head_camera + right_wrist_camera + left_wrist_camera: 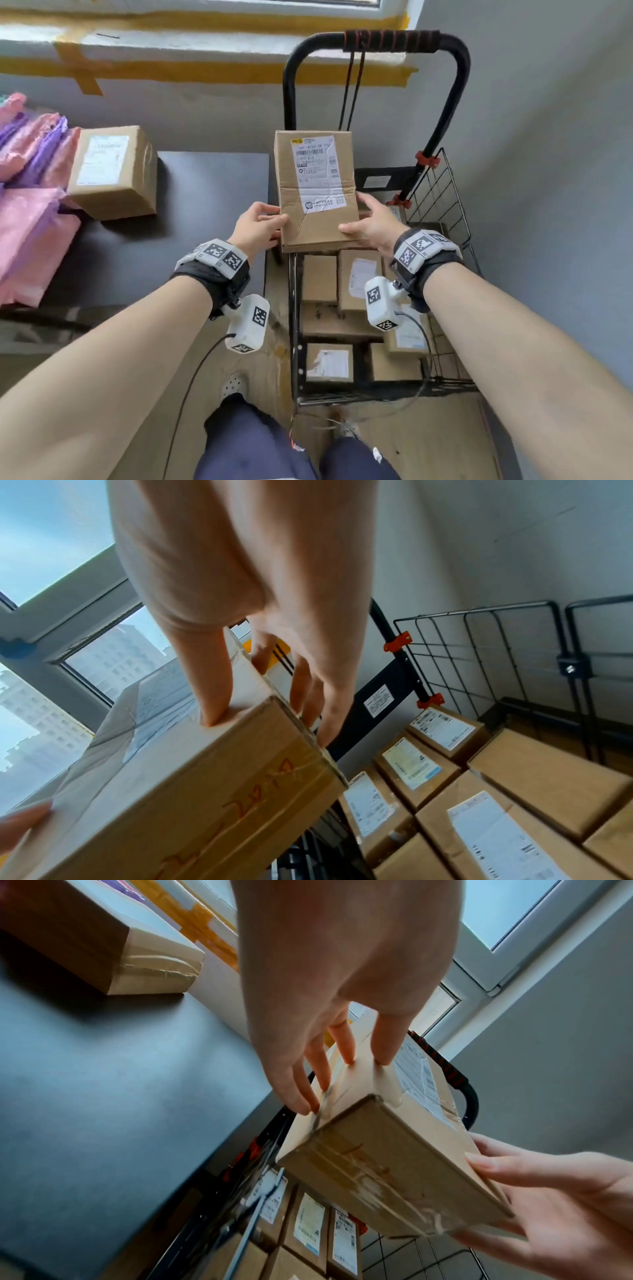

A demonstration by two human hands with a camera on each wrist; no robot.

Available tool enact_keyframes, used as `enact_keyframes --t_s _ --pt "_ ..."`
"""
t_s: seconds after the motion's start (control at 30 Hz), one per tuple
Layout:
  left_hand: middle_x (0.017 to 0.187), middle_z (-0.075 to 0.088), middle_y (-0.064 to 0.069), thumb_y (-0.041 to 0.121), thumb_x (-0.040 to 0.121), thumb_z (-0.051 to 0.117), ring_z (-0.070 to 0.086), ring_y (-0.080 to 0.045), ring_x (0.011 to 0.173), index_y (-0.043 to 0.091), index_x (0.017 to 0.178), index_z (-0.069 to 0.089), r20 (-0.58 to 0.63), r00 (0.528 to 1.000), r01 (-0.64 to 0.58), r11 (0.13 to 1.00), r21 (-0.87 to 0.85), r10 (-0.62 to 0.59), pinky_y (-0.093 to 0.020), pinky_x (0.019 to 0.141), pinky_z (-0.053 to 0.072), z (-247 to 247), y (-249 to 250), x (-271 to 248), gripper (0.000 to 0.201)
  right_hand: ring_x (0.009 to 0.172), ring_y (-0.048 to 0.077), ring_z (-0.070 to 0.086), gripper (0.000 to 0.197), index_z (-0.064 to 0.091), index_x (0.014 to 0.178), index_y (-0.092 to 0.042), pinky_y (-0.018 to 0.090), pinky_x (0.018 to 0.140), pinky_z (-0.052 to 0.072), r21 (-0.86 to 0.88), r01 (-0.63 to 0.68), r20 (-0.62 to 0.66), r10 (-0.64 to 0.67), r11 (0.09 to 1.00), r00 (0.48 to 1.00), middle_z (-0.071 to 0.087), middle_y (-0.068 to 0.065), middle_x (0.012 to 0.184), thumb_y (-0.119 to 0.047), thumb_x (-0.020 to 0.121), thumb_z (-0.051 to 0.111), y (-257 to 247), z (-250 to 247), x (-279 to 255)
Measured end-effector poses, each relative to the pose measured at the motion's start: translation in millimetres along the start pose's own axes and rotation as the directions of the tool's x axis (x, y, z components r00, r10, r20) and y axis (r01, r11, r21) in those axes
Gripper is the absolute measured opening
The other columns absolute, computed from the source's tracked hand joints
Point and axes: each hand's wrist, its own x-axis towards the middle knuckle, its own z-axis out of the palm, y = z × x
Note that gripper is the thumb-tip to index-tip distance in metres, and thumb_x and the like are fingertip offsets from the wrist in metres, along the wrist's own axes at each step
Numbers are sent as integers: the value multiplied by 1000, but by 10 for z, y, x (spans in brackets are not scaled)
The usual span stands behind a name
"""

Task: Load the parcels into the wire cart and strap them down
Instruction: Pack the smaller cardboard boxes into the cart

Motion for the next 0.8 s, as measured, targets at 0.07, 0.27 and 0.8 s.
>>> enact_keyframes --t_s 0.07,0.27,0.8 --pt "115 62 -13 18 89 62 64 -27 96 15 119 50 -1 1000 28 1000 8 -28 -42 93 51 287 -57 -147 32 111 28 60 81 36 142 -18 48 95 51 -29 -12 32 13 1000 999 58 14 124 2 74 74 123 -281 -171" --pt "118 62 -8 12 89 61 66 -27 97 28 138 41 90 985 135 985 106 -145 -43 89 54 952 -310 -501 55 98 20 63 86 32 144 -24 43 85 55 -103 -128 112 139 986 984 61 1 104 4 74 74 666 -848 -533" --pt "118 62 -15 5 86 63 65 -29 100 41 147 10 206 860 423 878 225 -467 -38 77 54 1475 -1303 -47 89 124 36 45 101 21 143 -43 67 87 44 -284 -419 286 493 862 822 46 9 136 7 73 72 1991 -942 -39"
